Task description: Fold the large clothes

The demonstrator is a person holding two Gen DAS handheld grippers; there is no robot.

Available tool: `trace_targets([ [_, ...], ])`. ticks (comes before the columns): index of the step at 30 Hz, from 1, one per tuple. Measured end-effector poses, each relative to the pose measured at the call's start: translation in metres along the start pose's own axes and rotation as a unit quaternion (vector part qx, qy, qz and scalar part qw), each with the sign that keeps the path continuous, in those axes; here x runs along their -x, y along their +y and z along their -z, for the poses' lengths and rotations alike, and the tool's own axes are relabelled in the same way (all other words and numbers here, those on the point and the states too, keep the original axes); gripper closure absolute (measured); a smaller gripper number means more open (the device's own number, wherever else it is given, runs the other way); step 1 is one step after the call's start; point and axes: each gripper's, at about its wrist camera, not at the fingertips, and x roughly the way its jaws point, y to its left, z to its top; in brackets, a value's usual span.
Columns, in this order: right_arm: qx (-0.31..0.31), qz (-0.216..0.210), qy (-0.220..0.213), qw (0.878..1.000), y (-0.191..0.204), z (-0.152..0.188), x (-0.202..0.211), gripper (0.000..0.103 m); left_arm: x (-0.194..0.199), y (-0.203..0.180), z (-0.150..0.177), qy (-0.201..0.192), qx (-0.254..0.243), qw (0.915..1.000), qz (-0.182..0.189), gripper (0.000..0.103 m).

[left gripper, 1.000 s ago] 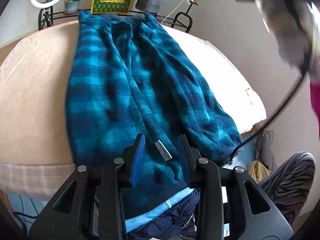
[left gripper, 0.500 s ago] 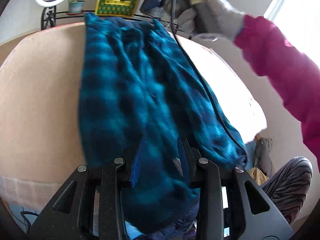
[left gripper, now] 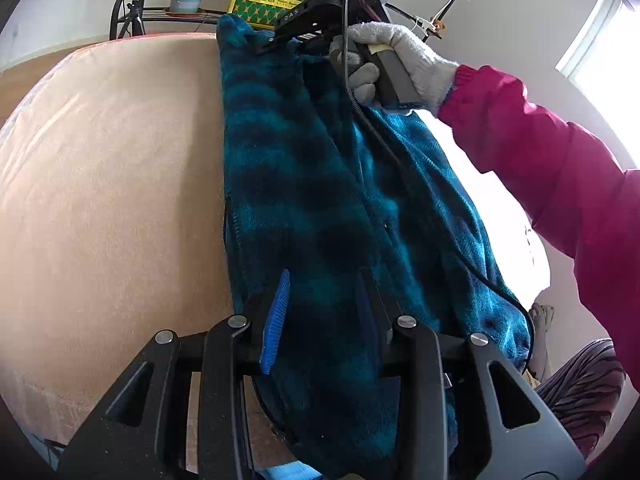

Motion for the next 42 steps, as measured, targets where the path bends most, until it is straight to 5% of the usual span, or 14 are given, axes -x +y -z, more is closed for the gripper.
trace_targets([
  [5, -0.022, 0.021, -0.042, 0.999, -0.013, 0.004, 0.047, 0.099, -0.005, -0.002, 0.001, 0.008, -0.008, 0.9999, 0.000, 0.070],
  [10, -0.061, 0.068, -0.005, 0.996, -0.044, 0.010, 0.019, 0.098, -0.019, -0.010, 0.007, 0.025, -0.030, 0.9991, -0.014, 0.070],
  [13, -0.022, 0.107, 0.015, 0.994, -0.031, 0.008, 0.012, 0.087, -0.021, -0.012, 0.006, 0.025, -0.032, 0.9990, -0.016, 0.070],
  [15, -0.003, 0.127, 0.003, 0.992, -0.021, 0.004, 0.028, 0.066, -0.021, -0.011, 0.006, 0.025, -0.027, 0.9992, -0.013, 0.070],
  [18, 0.016, 0.136, -0.056, 0.989, -0.005, -0.006, 0.064, 0.066, -0.022, -0.010, 0.007, 0.026, -0.024, 0.9994, -0.007, 0.070],
  [20, 0.033, 0.109, -0.084, 0.990, 0.008, -0.014, 0.075, 0.066, -0.023, -0.012, 0.010, 0.028, -0.025, 0.9993, -0.003, 0.070],
  [23, 0.062, 0.072, -0.069, 0.993, 0.028, -0.024, 0.055, 0.068, -0.025, -0.013, 0.010, 0.031, -0.031, 0.9990, 0.001, 0.070],
  [31, -0.013, 0.093, 0.000, 0.996, -0.017, -0.042, -0.042, 0.075, -0.025, -0.014, 0.009, 0.041, -0.039, 0.9984, 0.009, 0.070],
  [36, -0.033, 0.086, -0.015, 0.996, -0.016, -0.043, -0.015, 0.073, -0.021, -0.013, 0.006, 0.041, -0.029, 0.9985, 0.022, 0.070],
  [42, -0.017, 0.061, -0.052, 0.997, 0.027, -0.002, 0.080, 0.070, 0.007, -0.007, -0.001, 0.005, -0.018, 0.9990, 0.040, 0.070],
])
